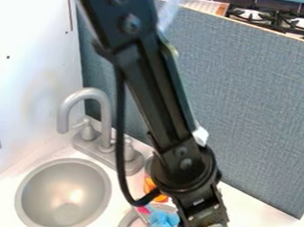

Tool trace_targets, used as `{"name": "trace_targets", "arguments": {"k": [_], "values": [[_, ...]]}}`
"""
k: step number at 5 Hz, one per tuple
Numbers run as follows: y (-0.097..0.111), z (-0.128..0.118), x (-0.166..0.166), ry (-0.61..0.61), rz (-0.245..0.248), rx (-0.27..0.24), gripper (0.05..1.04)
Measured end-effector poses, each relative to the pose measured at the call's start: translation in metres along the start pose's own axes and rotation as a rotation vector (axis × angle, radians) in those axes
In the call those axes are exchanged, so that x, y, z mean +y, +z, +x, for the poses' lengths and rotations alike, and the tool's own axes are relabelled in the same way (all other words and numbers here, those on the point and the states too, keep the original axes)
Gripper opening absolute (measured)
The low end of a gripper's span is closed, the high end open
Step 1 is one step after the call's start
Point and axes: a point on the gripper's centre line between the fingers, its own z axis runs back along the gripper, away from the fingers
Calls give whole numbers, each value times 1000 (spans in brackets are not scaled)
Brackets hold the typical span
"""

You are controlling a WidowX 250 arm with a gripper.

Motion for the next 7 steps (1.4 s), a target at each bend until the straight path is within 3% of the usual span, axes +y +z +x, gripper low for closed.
{"name": "trace_targets", "arguments": {"k": [1,3,4,5,6,7], "values": [[-26,7,-1,-2,19,49,344],[-48,5,-3,-41,-60,113,275],[-48,5,-7,-54,-81,115,142],[-48,5,-6,-55,-81,116,132],[-39,1,-3,-45,-71,116,336],[-10,0,-5,-29,-68,65,625]]}}
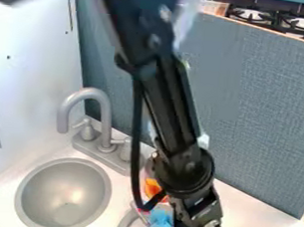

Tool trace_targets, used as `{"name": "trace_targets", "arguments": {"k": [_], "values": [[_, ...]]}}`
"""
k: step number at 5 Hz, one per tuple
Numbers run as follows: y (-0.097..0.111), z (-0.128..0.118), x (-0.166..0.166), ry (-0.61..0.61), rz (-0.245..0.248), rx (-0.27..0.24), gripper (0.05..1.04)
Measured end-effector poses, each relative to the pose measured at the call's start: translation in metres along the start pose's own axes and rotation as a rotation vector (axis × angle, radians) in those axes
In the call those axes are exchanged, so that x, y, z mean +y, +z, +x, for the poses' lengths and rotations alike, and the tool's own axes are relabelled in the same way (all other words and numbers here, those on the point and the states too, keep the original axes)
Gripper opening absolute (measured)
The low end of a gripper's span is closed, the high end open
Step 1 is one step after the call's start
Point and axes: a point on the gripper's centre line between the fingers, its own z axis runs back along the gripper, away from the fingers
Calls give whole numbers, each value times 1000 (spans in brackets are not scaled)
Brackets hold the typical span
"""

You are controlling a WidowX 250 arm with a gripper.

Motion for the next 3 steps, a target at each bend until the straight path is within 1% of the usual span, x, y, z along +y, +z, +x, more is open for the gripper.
{"name": "trace_targets", "arguments": {"k": [1,2,3], "values": [[25,-7,2,25,12,-7,917],[42,-20,6,30,38,-23,1006],[60,-30,11,42,36,-68,1002]]}}
